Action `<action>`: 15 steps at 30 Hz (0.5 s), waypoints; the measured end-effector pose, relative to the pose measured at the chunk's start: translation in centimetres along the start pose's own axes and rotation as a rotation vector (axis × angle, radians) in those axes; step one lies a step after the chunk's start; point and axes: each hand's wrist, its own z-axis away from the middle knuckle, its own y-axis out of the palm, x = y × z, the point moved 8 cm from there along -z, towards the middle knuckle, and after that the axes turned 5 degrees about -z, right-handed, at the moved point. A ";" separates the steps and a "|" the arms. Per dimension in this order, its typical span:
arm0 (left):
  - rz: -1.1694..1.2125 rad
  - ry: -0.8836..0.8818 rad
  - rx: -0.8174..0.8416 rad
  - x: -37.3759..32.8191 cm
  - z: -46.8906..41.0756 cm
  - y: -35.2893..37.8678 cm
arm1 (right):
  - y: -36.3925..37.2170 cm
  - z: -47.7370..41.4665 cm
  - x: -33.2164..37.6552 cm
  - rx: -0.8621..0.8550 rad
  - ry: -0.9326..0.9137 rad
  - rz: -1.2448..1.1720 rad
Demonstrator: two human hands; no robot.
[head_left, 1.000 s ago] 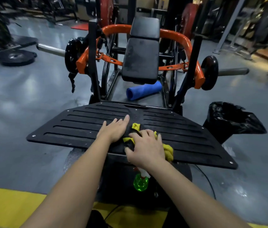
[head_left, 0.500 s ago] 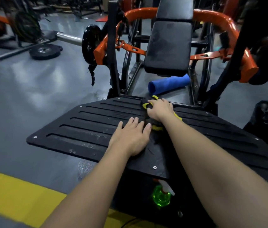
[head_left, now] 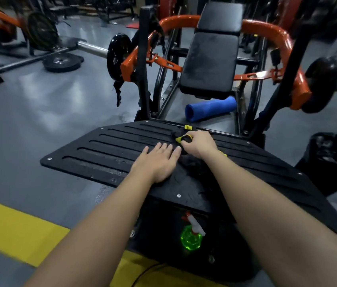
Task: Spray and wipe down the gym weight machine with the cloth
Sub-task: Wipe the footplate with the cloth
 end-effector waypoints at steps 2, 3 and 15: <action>0.001 0.007 0.003 0.0 0.1 -0.1 | -0.9 3.2 -0.1 0.003 -0.004 -0.020; -0.001 0.008 -0.001 -0.1 0.2 -0.2 | -1.3 4.9 -0.1 0.008 -0.011 -0.020; 0.179 0.106 -0.164 -1.1 5.0 -3.7 | -2.7 20.2 2.3 -0.013 -0.053 0.001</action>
